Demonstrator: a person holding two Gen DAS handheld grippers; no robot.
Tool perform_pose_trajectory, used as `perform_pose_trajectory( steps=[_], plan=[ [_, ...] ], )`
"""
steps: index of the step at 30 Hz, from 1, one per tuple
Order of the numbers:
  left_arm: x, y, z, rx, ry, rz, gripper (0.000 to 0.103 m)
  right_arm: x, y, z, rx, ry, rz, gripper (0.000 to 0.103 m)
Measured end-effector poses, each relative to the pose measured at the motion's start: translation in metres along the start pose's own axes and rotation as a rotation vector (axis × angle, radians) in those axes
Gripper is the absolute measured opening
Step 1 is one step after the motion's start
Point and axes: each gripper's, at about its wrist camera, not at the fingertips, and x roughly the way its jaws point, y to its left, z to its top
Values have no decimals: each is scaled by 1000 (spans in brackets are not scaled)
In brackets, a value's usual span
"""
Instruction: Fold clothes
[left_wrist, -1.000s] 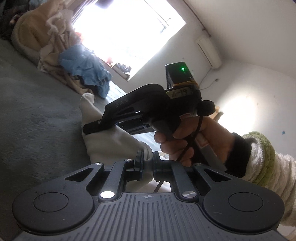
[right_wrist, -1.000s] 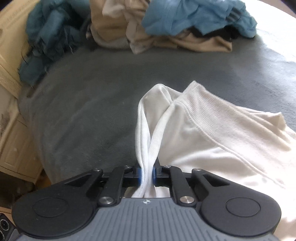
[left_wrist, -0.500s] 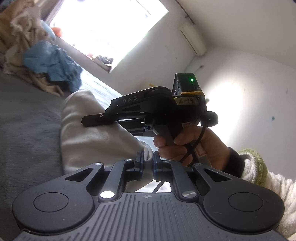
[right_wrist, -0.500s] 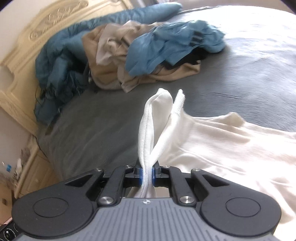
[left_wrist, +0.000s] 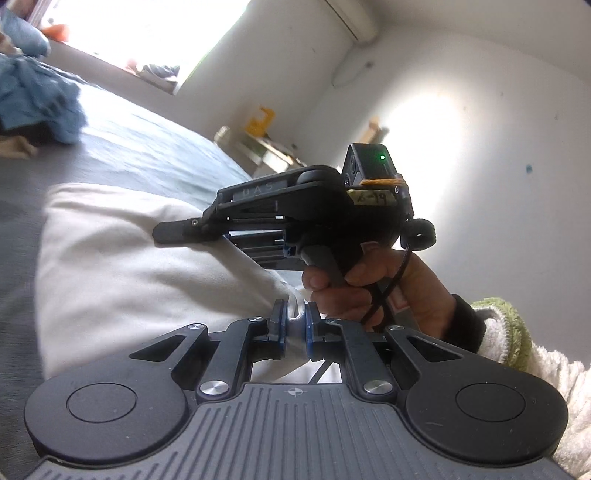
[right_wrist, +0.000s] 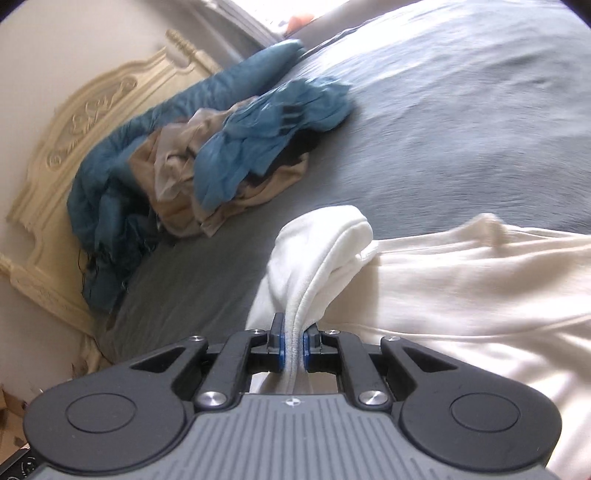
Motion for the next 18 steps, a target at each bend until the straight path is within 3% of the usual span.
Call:
perform_pose_trajectory(
  steps=[18],
  plan=[
    [103, -54, -11, 119, 215, -62, 8, -87, -109, -10, 103, -124, 41, 10]
  ],
)
